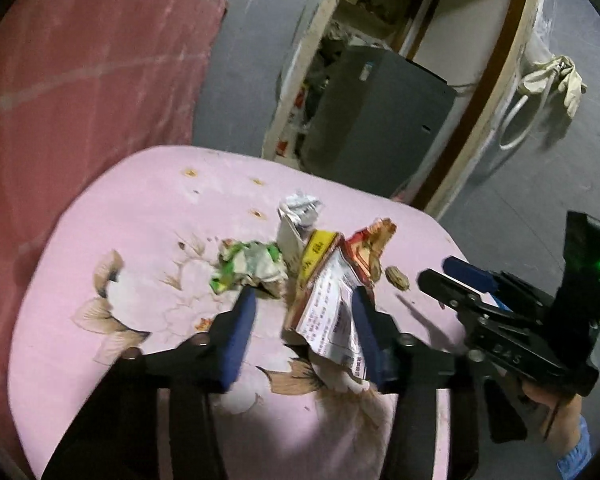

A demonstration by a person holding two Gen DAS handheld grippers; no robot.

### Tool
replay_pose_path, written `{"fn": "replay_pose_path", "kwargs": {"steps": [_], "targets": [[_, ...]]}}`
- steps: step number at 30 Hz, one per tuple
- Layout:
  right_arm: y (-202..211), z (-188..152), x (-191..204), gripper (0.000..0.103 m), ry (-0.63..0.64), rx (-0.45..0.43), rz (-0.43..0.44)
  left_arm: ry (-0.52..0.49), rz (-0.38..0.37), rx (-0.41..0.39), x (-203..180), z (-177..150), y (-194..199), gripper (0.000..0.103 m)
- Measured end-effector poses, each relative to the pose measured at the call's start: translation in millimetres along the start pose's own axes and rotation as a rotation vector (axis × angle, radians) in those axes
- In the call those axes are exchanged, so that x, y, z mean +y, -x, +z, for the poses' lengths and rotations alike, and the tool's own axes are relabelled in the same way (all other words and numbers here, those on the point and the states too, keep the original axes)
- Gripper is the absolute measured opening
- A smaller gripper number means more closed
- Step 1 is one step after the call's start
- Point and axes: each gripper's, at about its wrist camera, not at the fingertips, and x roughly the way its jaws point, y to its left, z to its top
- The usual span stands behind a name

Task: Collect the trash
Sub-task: 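Grasp a brown scrap with the right gripper while the left gripper grasps a yellow-labelled packet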

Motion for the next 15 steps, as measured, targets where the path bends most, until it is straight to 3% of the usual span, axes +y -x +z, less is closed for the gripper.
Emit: {"fn": "replay_pose_path", "kwargs": {"steps": [7, 15], "targets": [[-17, 4, 5, 0.032, 0.036, 0.068, 0.013, 0.039, -0.059, 0.029, 6, 1, -6, 0.026], [-40, 9, -6, 0.029, -0.025, 0.181, 0.095, 0.068, -0.074, 0.042, 12, 3, -4, 0.026]]}}
